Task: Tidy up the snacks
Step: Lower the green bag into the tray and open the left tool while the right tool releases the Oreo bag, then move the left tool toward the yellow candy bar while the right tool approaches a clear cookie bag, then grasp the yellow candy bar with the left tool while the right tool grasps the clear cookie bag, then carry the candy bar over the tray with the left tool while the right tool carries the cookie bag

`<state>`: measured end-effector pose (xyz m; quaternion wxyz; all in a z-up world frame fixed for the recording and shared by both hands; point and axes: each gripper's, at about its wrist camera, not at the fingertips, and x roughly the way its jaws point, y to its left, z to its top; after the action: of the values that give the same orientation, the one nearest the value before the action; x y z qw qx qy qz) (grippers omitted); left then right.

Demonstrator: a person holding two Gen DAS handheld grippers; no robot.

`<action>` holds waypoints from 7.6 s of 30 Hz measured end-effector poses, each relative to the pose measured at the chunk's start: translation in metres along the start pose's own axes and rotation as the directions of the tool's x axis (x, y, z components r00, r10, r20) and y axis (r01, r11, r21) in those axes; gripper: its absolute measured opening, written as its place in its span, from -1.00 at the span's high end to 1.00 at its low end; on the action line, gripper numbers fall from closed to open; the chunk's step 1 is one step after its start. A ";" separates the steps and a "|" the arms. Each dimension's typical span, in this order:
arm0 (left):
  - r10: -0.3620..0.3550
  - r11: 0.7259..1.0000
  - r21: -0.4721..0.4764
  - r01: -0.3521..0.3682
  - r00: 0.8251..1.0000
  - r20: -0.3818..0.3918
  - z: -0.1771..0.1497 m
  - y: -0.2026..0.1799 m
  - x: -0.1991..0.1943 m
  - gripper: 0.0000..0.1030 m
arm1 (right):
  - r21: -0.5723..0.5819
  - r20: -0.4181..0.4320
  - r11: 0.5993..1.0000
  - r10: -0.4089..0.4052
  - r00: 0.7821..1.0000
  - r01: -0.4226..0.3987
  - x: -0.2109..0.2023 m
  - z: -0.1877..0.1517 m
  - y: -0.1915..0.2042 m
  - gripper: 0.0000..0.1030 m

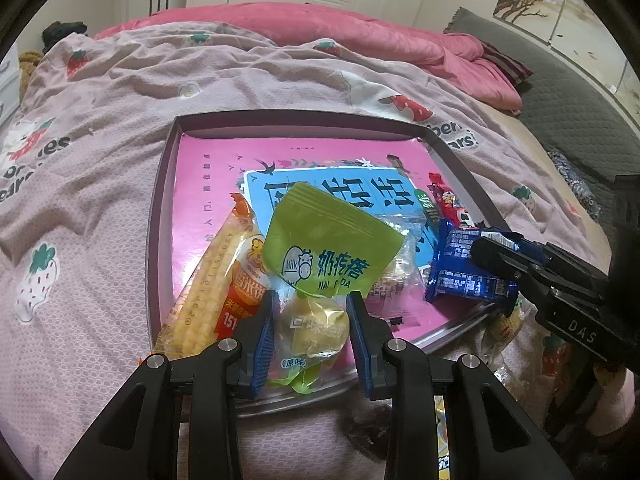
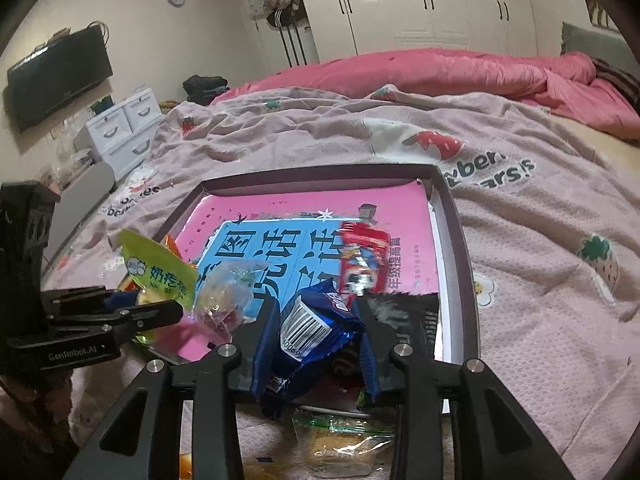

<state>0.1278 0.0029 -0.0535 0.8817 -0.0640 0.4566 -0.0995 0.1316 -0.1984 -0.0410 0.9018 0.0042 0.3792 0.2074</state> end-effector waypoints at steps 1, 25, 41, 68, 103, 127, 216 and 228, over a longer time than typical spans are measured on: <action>0.002 1.000 -0.001 -0.002 1.000 0.001 0.000 0.001 -0.001 0.30 | -0.007 0.001 1.000 -0.005 1.000 0.005 0.000 0.000 0.001 0.27; -0.014 0.999 -0.029 0.014 1.000 -0.004 0.002 0.004 -0.007 0.15 | -0.030 0.061 0.998 -0.053 0.997 0.054 -0.015 0.006 -0.004 0.10; -0.013 1.000 -0.017 0.014 0.999 0.031 0.006 -0.001 -0.026 -0.07 | -0.039 0.083 0.999 -0.031 0.996 0.034 -0.027 0.006 0.001 0.00; -0.029 1.000 0.013 0.028 0.997 0.071 -0.006 -0.009 -0.078 -0.35 | 0.005 0.087 1.000 -0.026 0.996 0.025 -0.069 -0.006 0.001 -0.18; -0.090 0.985 0.134 0.107 0.988 -0.123 -0.053 -0.047 -0.073 -0.35 | -0.100 -0.163 0.995 -0.032 0.986 0.015 -0.065 -0.056 0.036 -0.19; -0.092 0.973 0.178 0.144 0.958 -0.273 -0.080 -0.064 -0.032 -0.34 | -0.223 -0.308 0.974 -0.093 0.947 0.023 -0.026 -0.082 0.050 -0.03; -0.047 0.999 0.012 0.047 0.995 0.084 -0.019 0.004 -0.092 0.67 | 0.002 0.082 1.000 0.007 0.997 -0.007 -0.083 -0.022 0.001 0.11; -0.037 0.999 -0.034 0.042 0.990 0.133 -0.008 0.015 -0.091 0.67 | 0.008 0.110 1.000 -0.004 0.994 0.003 -0.081 -0.016 -0.005 0.11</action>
<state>0.0714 0.0390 0.0112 0.9067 -0.0956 0.3974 -0.1043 0.0721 -0.2360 0.0016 0.9216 0.0186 0.3297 0.2039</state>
